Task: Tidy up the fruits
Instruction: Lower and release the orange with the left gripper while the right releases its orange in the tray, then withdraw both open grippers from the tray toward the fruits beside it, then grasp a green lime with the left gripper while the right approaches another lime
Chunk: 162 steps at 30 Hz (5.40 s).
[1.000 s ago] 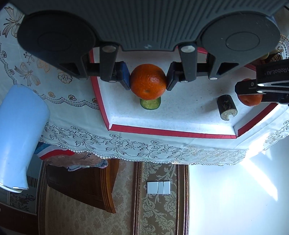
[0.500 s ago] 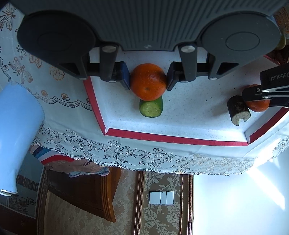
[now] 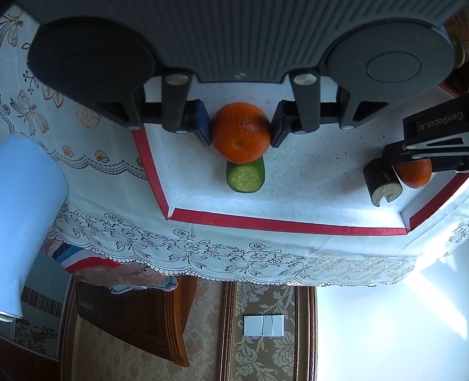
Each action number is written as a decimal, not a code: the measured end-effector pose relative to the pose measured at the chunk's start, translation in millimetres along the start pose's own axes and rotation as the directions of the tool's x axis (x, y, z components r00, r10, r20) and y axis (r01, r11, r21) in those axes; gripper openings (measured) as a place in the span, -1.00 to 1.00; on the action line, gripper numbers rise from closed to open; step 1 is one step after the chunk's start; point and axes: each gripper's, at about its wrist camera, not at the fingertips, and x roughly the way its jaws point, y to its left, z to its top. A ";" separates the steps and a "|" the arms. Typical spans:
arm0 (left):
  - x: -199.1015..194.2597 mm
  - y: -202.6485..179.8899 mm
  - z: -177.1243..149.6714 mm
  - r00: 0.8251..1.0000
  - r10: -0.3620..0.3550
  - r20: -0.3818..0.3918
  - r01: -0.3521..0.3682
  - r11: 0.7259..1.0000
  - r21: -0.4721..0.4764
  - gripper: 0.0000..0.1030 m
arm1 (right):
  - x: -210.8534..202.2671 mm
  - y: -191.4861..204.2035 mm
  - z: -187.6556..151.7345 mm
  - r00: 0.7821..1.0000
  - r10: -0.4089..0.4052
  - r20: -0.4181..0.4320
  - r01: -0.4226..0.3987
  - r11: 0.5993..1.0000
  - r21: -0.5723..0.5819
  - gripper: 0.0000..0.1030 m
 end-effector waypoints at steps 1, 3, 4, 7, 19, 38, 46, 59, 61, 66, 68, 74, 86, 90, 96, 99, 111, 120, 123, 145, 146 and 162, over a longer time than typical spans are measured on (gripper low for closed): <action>-0.2 0.0 -0.4 1.000 0.006 0.001 -0.006 1.000 0.001 -0.04 | -0.1 0.0 -0.1 1.000 0.000 -0.001 0.000 1.000 0.001 -0.22; 0.2 0.6 -0.6 1.000 0.016 0.001 -0.016 1.000 0.002 0.05 | 0.0 0.2 0.1 1.000 -0.005 -0.002 0.005 1.000 -0.001 -0.16; -0.2 1.1 -0.5 1.000 0.014 0.000 -0.014 1.000 -0.001 0.05 | -0.3 0.3 0.0 1.000 -0.007 0.000 0.007 1.000 -0.002 -0.14; -1.0 1.6 -0.8 1.000 0.012 -0.003 -0.012 1.000 -0.003 0.10 | -1.0 0.5 -0.3 1.000 -0.006 -0.002 0.006 1.000 -0.003 -0.02; -8.8 6.8 -3.5 1.000 -0.001 -0.002 0.001 1.000 -0.017 0.26 | -6.6 4.1 -3.0 1.000 -0.014 0.008 0.014 0.999 -0.029 0.24; -36.7 -0.9 -14.5 0.994 0.037 0.101 -0.042 0.998 0.041 0.41 | -33.2 -7.7 -9.5 0.998 0.036 0.048 -0.038 0.998 0.044 0.61; -52.8 7.2 -21.7 0.993 0.012 0.120 -0.012 1.000 0.001 0.41 | -45.9 -8.5 -14.9 0.997 0.055 0.062 -0.059 0.997 0.057 0.64; -75.2 21.6 -39.1 0.991 -0.028 0.130 0.033 0.999 -0.035 0.42 | -64.7 -4.7 -32.7 0.994 0.083 0.069 -0.088 0.994 0.067 0.72; -78.6 22.9 -43.4 0.990 -0.025 0.138 0.029 0.999 -0.031 0.42 | -67.8 -4.4 -35.8 0.994 0.088 0.071 -0.092 0.993 0.068 0.74; -90.0 24.8 -52.8 0.986 -0.023 0.166 0.027 0.999 -0.021 0.42 | -78.2 0.0 -42.5 0.992 0.075 0.101 -0.080 0.996 0.046 0.78; -92.2 25.0 -55.3 0.987 -0.030 0.161 0.033 0.999 -0.018 0.42 | -81.9 1.4 -44.6 0.991 0.075 0.111 -0.080 0.996 0.040 0.79; -95.7 27.4 -60.0 0.987 -0.052 0.151 0.056 0.998 -0.021 0.42 | -91.0 4.6 -51.5 0.989 0.074 0.126 -0.077 0.997 0.021 0.80; -97.5 23.6 -67.9 0.989 -0.076 0.127 0.075 0.997 0.016 0.42 | -99.5 -3.1 -67.3 0.989 0.080 0.127 -0.087 0.995 0.051 0.85; -102.1 22.7 -72.7 0.987 -0.093 0.131 0.089 0.996 0.031 0.43 | -100.5 -6.4 -69.1 0.988 0.081 0.130 -0.090 0.994 0.063 0.86; -108.1 12.8 -83.3 0.985 -0.106 0.133 0.094 0.991 0.096 0.43 | -105.3 -13.1 -75.9 0.987 0.085 0.136 -0.098 0.991 0.087 0.87; -110.1 7.6 -87.1 0.985 -0.096 0.145 0.078 0.989 0.126 0.43 | -107.5 -17.9 -77.8 0.986 0.088 0.139 -0.103 0.989 0.107 0.87; -107.6 9.5 -84.4 0.987 -0.045 0.153 0.030 0.994 0.103 0.60 | -115.9 -47.1 -85.6 0.985 0.051 0.166 -0.084 0.976 0.200 0.89; -104.3 3.8 -80.1 0.985 -0.002 0.172 -0.021 0.991 0.131 0.60 | -116.7 -28.9 -88.9 0.980 0.125 0.155 -0.143 0.984 0.108 0.89; -103.4 0.2 -78.6 0.983 0.006 0.181 -0.034 0.988 0.148 0.60 | -113.2 -32.1 -88.9 0.983 0.122 0.135 -0.140 0.981 0.134 0.89; -99.4 -5.3 -79.7 0.989 -0.024 0.146 -0.002 0.984 0.179 0.78 | -111.1 -31.1 -90.2 0.983 0.131 0.126 -0.147 0.980 0.132 0.89; -98.9 -7.2 -80.1 0.989 -0.030 0.145 0.001 0.981 0.194 0.78 | -111.0 -30.8 -90.5 0.983 0.132 0.125 -0.148 0.980 0.130 0.89; -89.1 -8.2 -77.4 0.992 -0.073 0.103 0.049 0.976 0.212 0.44 | -113.1 -25.0 -91.2 0.982 0.132 0.132 -0.145 0.985 0.095 0.89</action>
